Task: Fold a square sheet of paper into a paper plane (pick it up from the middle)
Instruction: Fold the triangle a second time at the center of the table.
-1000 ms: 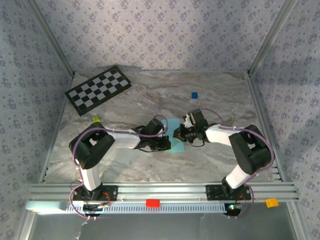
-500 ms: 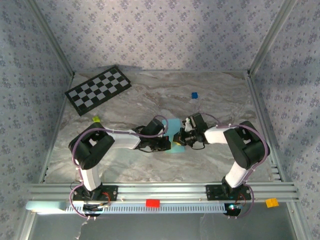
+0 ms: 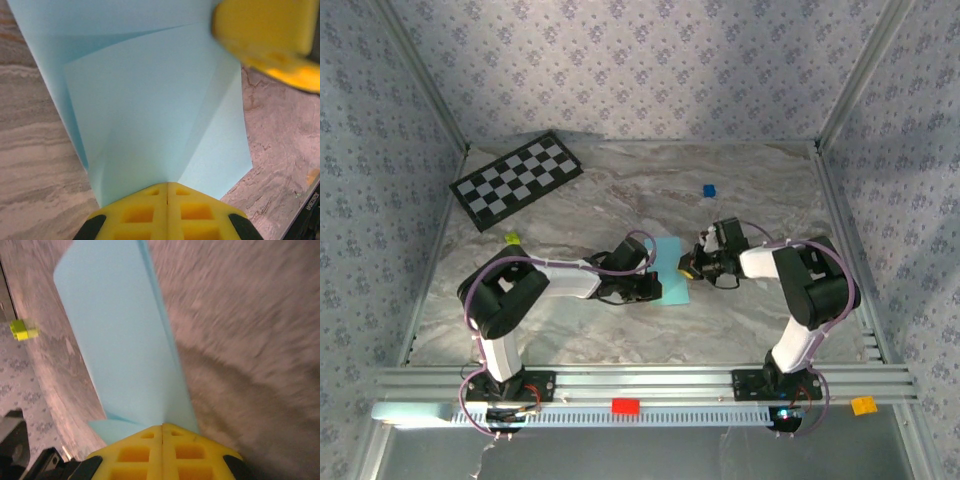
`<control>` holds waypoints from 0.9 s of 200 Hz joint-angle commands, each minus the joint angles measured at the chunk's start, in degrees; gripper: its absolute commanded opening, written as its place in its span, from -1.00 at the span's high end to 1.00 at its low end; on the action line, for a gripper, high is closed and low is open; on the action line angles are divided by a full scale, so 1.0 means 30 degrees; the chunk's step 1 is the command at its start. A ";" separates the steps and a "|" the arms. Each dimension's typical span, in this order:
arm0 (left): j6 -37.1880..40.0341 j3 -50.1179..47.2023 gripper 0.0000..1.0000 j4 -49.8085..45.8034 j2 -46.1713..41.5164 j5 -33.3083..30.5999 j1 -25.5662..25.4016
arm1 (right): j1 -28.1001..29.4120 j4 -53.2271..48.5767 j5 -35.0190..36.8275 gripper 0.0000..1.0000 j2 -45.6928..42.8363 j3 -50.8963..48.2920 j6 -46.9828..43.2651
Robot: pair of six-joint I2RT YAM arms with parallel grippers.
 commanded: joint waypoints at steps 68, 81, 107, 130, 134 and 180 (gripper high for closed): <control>0.0207 -0.0868 1.00 -0.2835 0.0268 -0.0841 -0.0175 | 0.0630 0.0436 -0.0214 0.83 -0.1388 -0.0167 -0.0541; 0.0193 -0.0870 1.00 -0.2820 0.0238 -0.0839 -0.0173 | 0.0757 0.0318 0.0013 0.83 -0.1001 -0.0319 -0.0470; 0.0242 -0.0832 1.00 -0.2526 0.0107 -0.0476 -0.0195 | 0.0649 0.0506 0.0708 0.87 -0.0242 -0.0792 -0.0300; 0.0154 -0.0666 1.00 -0.1802 -0.0494 0.0141 -0.0202 | 0.0568 -0.0163 0.1322 0.93 0.0300 -0.0821 -0.0398; 0.0134 -0.0576 1.00 -0.1756 -0.0655 0.0130 -0.0206 | 0.0581 -0.0155 0.1349 0.94 0.0353 -0.0886 -0.0411; -0.0327 0.1420 0.89 -0.1643 -0.1247 0.0029 -0.0145 | 0.0584 -0.0211 0.1651 0.96 0.0284 -0.1220 -0.0457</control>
